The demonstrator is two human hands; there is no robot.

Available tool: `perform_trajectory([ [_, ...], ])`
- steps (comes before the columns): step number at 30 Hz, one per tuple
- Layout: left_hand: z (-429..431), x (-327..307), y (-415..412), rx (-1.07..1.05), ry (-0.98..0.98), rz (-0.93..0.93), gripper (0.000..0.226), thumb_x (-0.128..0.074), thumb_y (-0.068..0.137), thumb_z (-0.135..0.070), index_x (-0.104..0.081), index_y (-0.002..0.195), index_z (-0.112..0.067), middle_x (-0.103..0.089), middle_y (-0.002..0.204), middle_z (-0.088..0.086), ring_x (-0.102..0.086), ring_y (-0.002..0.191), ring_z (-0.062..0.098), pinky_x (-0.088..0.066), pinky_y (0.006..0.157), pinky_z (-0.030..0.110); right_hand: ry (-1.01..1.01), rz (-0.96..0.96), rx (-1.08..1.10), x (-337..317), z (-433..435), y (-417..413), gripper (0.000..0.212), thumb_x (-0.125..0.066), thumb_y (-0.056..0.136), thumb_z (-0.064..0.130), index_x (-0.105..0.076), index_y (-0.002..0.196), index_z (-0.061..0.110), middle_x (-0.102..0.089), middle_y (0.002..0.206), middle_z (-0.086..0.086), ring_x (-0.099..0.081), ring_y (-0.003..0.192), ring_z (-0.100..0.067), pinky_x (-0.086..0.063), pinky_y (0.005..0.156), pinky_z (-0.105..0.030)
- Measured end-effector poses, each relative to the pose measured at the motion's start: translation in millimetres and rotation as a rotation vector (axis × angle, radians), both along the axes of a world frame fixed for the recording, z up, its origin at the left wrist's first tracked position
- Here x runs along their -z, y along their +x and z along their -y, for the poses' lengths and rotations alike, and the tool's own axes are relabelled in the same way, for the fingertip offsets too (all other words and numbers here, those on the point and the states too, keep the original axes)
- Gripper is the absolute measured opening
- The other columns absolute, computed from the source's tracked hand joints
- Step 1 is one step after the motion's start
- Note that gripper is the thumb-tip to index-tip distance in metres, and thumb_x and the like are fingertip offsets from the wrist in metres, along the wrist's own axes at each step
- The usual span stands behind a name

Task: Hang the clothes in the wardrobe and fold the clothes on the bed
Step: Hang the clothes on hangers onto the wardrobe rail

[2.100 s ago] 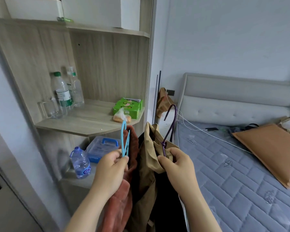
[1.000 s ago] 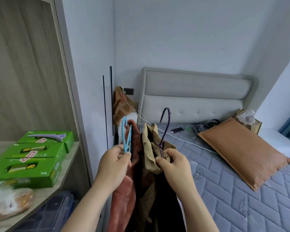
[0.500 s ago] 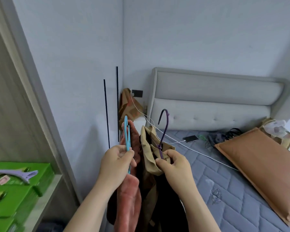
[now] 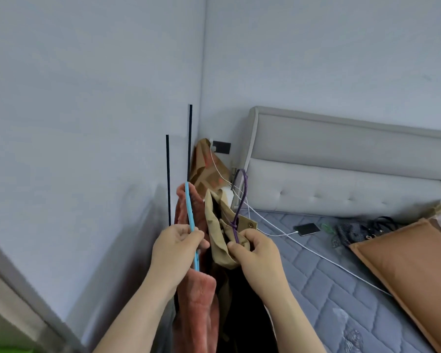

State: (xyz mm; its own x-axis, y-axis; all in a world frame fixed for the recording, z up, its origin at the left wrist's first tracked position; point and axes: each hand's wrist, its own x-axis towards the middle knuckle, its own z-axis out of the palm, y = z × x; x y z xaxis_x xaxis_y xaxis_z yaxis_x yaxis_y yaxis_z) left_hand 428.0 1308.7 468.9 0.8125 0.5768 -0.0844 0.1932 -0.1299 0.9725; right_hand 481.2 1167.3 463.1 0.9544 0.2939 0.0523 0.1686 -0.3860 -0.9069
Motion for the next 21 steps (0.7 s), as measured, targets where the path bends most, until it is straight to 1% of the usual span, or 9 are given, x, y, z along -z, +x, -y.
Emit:
perform_trajectory([
  [4, -15.0, -1.8, 22.8, -0.072, -0.141, 0.008, 0.02, -0.063, 0.088, -0.02, -0.072, 0.07, -0.014, -0.073, 0.084, 0.002, -0.067, 0.082, 0.015, -0.046, 0.063, 0.017, 0.05, -0.006, -0.086, -1.2, -13.3, 23.7, 0.023, -0.064, 0.083, 0.014, -0.048, 0.07, 0.003, -0.04, 0.06, 0.0, -0.036, 0.058, -0.011, -0.032, 0.057, -0.027],
  [6, -19.8, -5.0, 33.1, -0.084, -0.215, 0.026, 0.022, -0.064, 0.088, -0.019, -0.074, 0.069, -0.015, -0.074, 0.087, 0.005, -0.068, 0.09, 0.02, -0.054, 0.079, 0.031, 0.1, -0.05, -0.16, -4.1, -17.2, 32.6, 0.009, -0.062, 0.084, 0.01, -0.061, 0.076, 0.008, -0.054, 0.063, 0.002, -0.047, 0.062, -0.009, -0.039, 0.061, -0.025],
  [7, -21.8, -6.2, 38.1, -0.083, -0.235, 0.029, 0.022, -0.064, 0.087, -0.019, -0.075, 0.068, -0.016, -0.074, 0.086, 0.005, -0.068, 0.093, 0.022, -0.053, 0.088, 0.038, 0.118, -0.071, -0.198, -5.2, -18.4, 35.9, 0.009, -0.061, 0.085, 0.007, -0.066, 0.08, 0.012, -0.061, 0.069, 0.003, -0.054, 0.066, -0.008, -0.043, 0.065, -0.024],
  [9, -24.3, -8.7, 47.2, -0.071, -0.253, 0.04, 0.018, -0.067, 0.083, -0.021, -0.077, 0.068, -0.018, -0.075, 0.084, 0.005, -0.068, 0.095, 0.023, -0.05, 0.096, 0.045, 0.137, -0.088, -0.27, -6.2, -20.2, 41.7, 0.018, -0.058, 0.086, 0.003, -0.07, 0.087, 0.017, -0.07, 0.081, 0.002, -0.062, 0.076, -0.009, -0.048, 0.071, -0.023],
  [11, -22.5, -12.8, 53.8, -0.066, -0.258, 0.047, 0.016, -0.07, 0.068, -0.03, -0.077, 0.069, -0.016, -0.075, 0.083, 0.007, -0.069, 0.093, 0.026, -0.051, 0.095, 0.048, 0.15, -0.091, -0.316, -6.7, -21.9, 46.2, 0.024, -0.056, 0.086, 0.0, -0.071, 0.091, 0.018, -0.071, 0.088, 0.001, -0.065, 0.084, -0.015, -0.05, 0.076, -0.026],
  [14, -20.8, -13.1, 61.5, -0.061, -0.22, 0.044, 0.041, -0.068, 0.052, -0.043, -0.075, 0.074, -0.009, -0.073, 0.083, 0.015, -0.068, 0.091, 0.035, -0.053, 0.089, 0.053, 0.163, -0.093, -0.359, -5.1, -22.9, 53.6, 0.03, -0.052, 0.085, -0.002, -0.071, 0.094, 0.02, -0.072, 0.09, 0.001, -0.066, 0.088, -0.019, -0.052, 0.079, -0.029],
  [16, -20.4, -10.7, 64.6, -0.046, -0.18, 0.026, 0.042, -0.068, 0.058, -0.045, -0.075, 0.076, -0.007, -0.072, 0.084, 0.018, -0.067, 0.091, 0.038, -0.053, 0.085, 0.055, 0.178, -0.099, -0.388, -3.6, -23.3, 57.8, 0.033, -0.052, 0.085, -0.002, -0.072, 0.093, 0.022, -0.072, 0.089, 0.001, -0.065, 0.082, -0.014, -0.052, 0.076, -0.025],
  [19, -20.4, -5.3, 70.1, -0.061, -0.165, -0.006, 0.029, -0.069, 0.078, -0.038, -0.077, 0.075, -0.011, -0.073, 0.083, 0.014, -0.069, 0.09, 0.032, -0.054, 0.085, 0.052, 0.166, -0.079, -0.425, -2.0, -24.1, 61.8, 0.035, -0.052, 0.084, -0.002, -0.072, 0.089, 0.026, -0.071, 0.085, 0.003, -0.061, 0.075, -0.004, -0.049, 0.069, -0.017],
  [21, -19.3, -1.5, 75.0, -0.101, -0.172, -0.022, 0.025, -0.068, 0.084, -0.033, -0.077, 0.076, -0.011, -0.073, 0.082, 0.012, -0.069, 0.089, 0.03, -0.055, 0.085, 0.051, 0.146, -0.063, -0.456, -0.7, -24.0, 64.1, 0.035, -0.052, 0.083, -0.002, -0.071, 0.088, 0.027, -0.069, 0.083, 0.002, -0.06, 0.073, -0.003, -0.048, 0.067, -0.016],
])
